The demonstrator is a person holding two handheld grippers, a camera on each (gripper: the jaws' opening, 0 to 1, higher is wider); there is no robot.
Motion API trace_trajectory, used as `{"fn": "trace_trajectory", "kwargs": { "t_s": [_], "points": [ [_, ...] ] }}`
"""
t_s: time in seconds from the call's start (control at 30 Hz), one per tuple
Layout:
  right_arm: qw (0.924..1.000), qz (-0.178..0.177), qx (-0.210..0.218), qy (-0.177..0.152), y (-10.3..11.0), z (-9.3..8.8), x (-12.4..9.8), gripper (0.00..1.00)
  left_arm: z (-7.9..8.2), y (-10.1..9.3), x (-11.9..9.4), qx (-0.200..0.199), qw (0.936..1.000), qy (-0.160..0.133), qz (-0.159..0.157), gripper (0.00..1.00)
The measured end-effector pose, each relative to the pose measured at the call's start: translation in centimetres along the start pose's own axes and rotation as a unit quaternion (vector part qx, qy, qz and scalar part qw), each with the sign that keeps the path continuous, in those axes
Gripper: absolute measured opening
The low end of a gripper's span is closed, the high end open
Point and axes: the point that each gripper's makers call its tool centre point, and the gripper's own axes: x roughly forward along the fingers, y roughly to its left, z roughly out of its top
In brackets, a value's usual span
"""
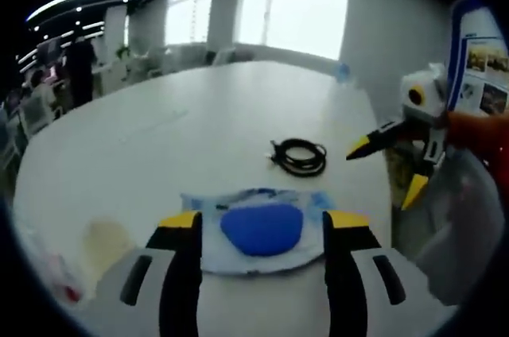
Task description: Arrange the tabletop items into an orderly group along one side of the table until the central work area is clear of visible clutter.
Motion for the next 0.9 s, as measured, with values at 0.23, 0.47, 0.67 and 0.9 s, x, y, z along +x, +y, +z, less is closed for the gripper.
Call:
{"fn": "trace_trajectory", "kwargs": {
  "t_s": [0.23, 0.47, 0.67, 0.9],
  "points": [
    [0.9991, 0.003, 0.038, 0.02, 0.6, -0.3, 0.8, 0.67, 0.0, 3.1, 1.3, 0.033, 0.9978, 0.042, 0.039, 0.43],
    [0.9957, 0.017, 0.071, 0.056, 1.8, -1.5, 1.8, 0.65, -0.8, 5.8, 2.5, 0.065, 0.9912, 0.09, 0.072, 0.33],
    [0.9893, 0.03, 0.124, 0.072, 2.2, -2.0, 2.4, 0.64, -2.8, 6.9, 3.9, 0.077, 0.9802, 0.165, 0.079, 0.33],
    [0.9828, 0.023, 0.14, 0.117, 2.2, -3.5, 3.2, 0.64, -4.0, 6.9, 5.6, 0.059, 0.9762, 0.198, 0.068, 0.33]
  ]
}}
